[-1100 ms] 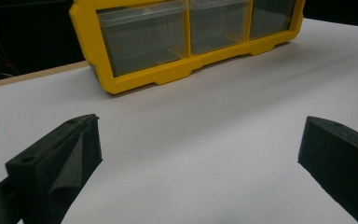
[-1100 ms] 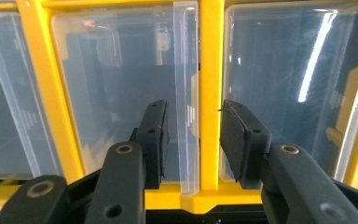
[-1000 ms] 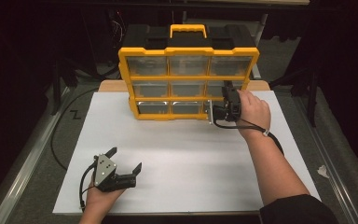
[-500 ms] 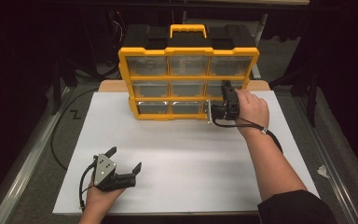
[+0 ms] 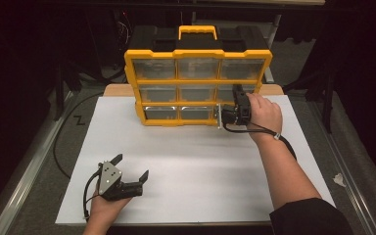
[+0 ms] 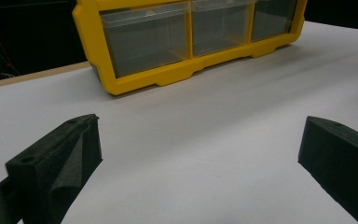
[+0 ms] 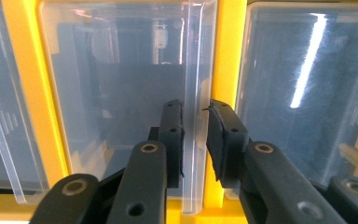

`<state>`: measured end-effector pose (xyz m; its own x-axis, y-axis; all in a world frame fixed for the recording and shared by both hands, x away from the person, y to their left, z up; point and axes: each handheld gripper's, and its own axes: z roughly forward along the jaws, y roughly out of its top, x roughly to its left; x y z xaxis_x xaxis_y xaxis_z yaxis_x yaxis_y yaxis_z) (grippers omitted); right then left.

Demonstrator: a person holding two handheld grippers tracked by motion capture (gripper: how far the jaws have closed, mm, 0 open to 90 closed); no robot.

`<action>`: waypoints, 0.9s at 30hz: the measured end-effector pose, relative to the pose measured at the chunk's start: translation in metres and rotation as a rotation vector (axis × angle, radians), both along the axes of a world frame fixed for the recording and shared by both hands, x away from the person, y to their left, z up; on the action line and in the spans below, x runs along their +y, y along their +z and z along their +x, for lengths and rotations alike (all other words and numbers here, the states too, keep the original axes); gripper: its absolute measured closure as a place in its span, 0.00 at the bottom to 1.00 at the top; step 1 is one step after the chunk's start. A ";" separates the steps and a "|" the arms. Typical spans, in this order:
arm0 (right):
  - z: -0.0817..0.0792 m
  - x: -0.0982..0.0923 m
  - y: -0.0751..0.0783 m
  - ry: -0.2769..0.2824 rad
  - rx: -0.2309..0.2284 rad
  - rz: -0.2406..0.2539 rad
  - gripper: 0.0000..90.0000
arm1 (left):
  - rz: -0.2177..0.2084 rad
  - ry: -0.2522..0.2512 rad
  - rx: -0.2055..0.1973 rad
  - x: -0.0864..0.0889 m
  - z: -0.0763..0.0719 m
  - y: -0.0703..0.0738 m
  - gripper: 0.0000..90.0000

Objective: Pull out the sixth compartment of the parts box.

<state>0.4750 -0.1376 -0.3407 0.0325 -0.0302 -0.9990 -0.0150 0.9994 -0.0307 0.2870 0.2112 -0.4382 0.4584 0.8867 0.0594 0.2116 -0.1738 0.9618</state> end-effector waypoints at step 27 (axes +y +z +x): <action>-0.029 -0.002 0.001 0.013 -0.003 0.017 0.90 | -0.007 0.000 0.001 -0.001 0.001 -0.001 0.00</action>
<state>0.4462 -0.1399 -0.3397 0.0359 -0.0131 -0.9993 -0.0278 0.9995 -0.0141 0.2884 0.2105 -0.4393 0.4587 0.8870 0.0529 0.2124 -0.1672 0.9628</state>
